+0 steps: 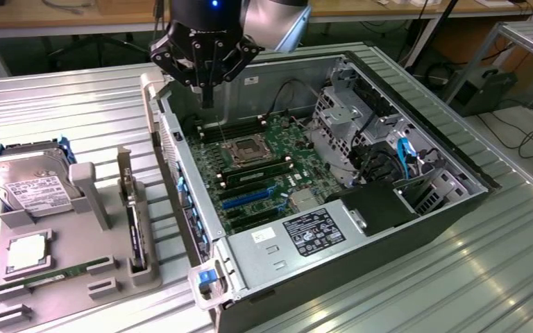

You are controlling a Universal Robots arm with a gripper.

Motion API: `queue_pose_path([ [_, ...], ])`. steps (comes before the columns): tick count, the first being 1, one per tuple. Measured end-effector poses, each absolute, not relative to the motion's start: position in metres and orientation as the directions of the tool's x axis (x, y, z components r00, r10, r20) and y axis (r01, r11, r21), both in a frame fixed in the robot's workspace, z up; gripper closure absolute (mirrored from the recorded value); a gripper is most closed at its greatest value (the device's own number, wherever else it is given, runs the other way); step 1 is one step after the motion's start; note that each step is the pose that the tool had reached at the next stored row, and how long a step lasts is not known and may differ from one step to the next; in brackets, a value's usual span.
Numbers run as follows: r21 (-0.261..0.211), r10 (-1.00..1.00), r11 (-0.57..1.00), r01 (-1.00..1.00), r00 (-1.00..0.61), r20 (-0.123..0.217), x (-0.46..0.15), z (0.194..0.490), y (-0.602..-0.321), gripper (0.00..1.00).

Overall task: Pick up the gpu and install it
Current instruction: 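Reach for the gpu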

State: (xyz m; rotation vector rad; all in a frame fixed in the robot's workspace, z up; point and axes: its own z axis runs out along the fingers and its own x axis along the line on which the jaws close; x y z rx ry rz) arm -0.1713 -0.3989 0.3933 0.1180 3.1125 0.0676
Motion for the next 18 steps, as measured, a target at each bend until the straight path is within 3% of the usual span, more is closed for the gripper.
queue_pose_path([
  [18, 0.044, 0.076, 0.996, 0.075, -0.997, -0.024, -0.1777, 0.3933, -0.3989, 0.89],
])
